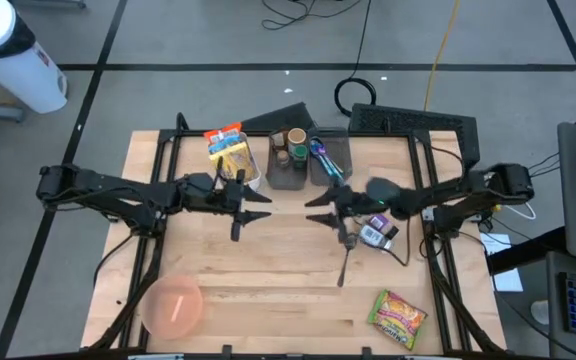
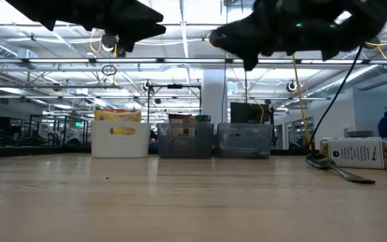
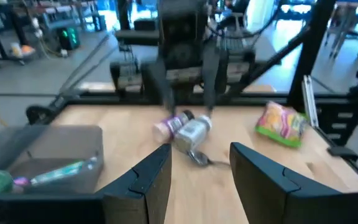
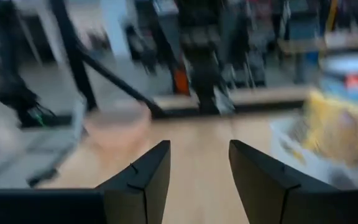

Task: Pick & Place Food Item
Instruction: Put the purple seasoning bottle into the left black bin

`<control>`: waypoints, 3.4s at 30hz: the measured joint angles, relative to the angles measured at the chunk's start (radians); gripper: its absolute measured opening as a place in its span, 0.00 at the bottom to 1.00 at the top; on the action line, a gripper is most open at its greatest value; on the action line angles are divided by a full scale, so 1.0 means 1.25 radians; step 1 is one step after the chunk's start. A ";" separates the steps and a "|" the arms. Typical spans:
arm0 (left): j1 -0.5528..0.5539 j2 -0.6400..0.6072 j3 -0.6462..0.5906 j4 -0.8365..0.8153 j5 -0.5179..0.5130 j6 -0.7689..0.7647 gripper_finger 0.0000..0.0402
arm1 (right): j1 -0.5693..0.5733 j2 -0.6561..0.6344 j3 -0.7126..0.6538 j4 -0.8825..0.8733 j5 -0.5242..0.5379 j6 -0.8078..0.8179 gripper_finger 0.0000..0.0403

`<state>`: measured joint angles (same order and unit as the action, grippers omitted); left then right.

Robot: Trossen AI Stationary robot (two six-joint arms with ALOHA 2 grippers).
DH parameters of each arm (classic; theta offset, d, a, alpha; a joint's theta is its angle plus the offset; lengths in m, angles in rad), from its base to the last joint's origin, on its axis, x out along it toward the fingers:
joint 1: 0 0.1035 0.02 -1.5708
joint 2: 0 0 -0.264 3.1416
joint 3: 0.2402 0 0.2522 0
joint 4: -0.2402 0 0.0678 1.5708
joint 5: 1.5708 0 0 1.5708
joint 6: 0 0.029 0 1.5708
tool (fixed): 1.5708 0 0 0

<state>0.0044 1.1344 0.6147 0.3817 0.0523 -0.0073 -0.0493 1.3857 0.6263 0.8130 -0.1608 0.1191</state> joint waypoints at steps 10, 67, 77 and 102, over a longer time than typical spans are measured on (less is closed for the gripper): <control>-0.065 0.166 0.000 0.179 -0.001 -0.082 0.42 | 0.119 -0.001 -0.133 0.319 0.000 0.050 0.37; -0.067 0.372 0.003 0.361 -0.172 0.031 0.42 | 0.197 0.000 -0.135 -0.013 0.275 0.062 0.45; -0.019 0.358 0.003 0.354 -0.172 0.130 0.42 | 0.101 -0.084 -0.134 -0.123 0.272 -0.063 0.65; 0.111 0.320 0.004 0.301 -0.034 0.133 0.42 | 0.070 -0.353 0.024 -1.353 0.226 0.445 0.61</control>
<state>0.1436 1.5349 0.6197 0.7578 0.0097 0.1595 0.0383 0.9443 0.6563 -0.8776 0.1217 0.6756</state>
